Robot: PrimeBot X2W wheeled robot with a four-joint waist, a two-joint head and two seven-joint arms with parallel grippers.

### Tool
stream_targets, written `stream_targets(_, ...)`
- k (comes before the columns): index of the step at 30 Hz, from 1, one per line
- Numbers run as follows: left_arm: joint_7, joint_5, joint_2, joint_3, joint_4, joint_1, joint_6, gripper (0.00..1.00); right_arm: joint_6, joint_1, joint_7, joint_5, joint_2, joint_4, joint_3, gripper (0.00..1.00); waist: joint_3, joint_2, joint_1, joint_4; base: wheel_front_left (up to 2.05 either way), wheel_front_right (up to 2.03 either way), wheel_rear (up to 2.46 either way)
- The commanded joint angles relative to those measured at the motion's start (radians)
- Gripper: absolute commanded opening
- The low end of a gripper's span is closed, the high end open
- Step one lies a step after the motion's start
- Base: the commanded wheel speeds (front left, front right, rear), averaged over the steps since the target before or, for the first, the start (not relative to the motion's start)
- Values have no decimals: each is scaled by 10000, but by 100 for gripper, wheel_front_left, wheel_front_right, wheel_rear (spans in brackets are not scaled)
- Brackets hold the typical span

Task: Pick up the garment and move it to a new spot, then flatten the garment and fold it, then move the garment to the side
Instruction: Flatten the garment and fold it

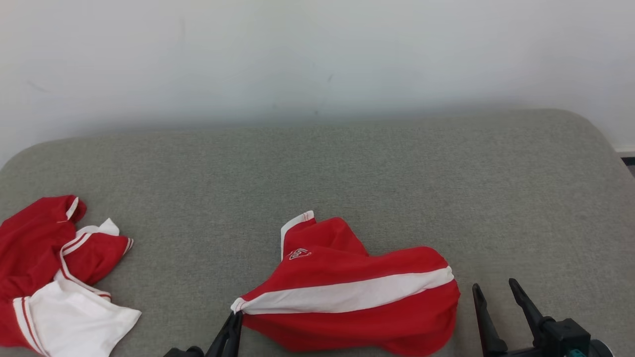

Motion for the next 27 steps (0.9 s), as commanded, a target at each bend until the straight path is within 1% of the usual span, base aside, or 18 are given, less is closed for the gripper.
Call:
stream_targets(1,-34,222,160,124,-388,267,24,0,11,118,-4,109,102,41,29,100,-57,0,-1,344,0,0,0)
stream_targets(5,-34,465,348,187,-1074,803,15,0,13,157,-4,138,216,101,61,100,-37,0,-1,587,0,0,0)
stream_targets(7,-32,382,332,182,-1202,1177,9,0,11,128,-4,162,252,139,131,100,-5,0,-1,628,0,0,0)
stream_targets(12,-34,89,296,166,-572,1890,-3,0,11,69,-4,215,227,146,135,100,63,0,-1,667,0,0,0)
stream_targets(14,-34,202,346,84,-382,1914,-7,0,11,97,-4,242,206,149,112,100,58,0,-1,679,0,0,0)
stream_targets(16,-32,-63,240,33,-25,1852,-14,0,11,177,-4,250,167,181,76,100,27,0,-1,719,0,0,0)
stream_targets(17,-32,23,240,-102,179,1786,-19,0,11,212,-4,253,153,195,86,100,4,0,-1,722,0,0,0)
stream_targets(19,-34,-179,182,-218,375,1608,-18,0,11,251,-4,285,109,232,104,100,-68,0,-1,732,0,0,0)
stream_targets(20,-34,-195,172,-253,437,1562,-19,72,11,267,-4,302,89,244,122,100,-110,0,-1,733,0,0,0)
stream_targets(21,-34,-288,156,-243,343,1505,-21,100,13,264,-4,312,70,241,129,100,-131,0,-1,737,0,0,0)
stream_targets(23,-34,-605,112,70,-40,1520,-21,100,13,280,-4,317,66,187,91,100,-185,0,-1,783,0,0,0)
stream_targets(27,-32,-620,146,615,-957,1768,-24,100,11,386,-4,312,77,97,12,100,-240,0,-1,889,0,0,0)
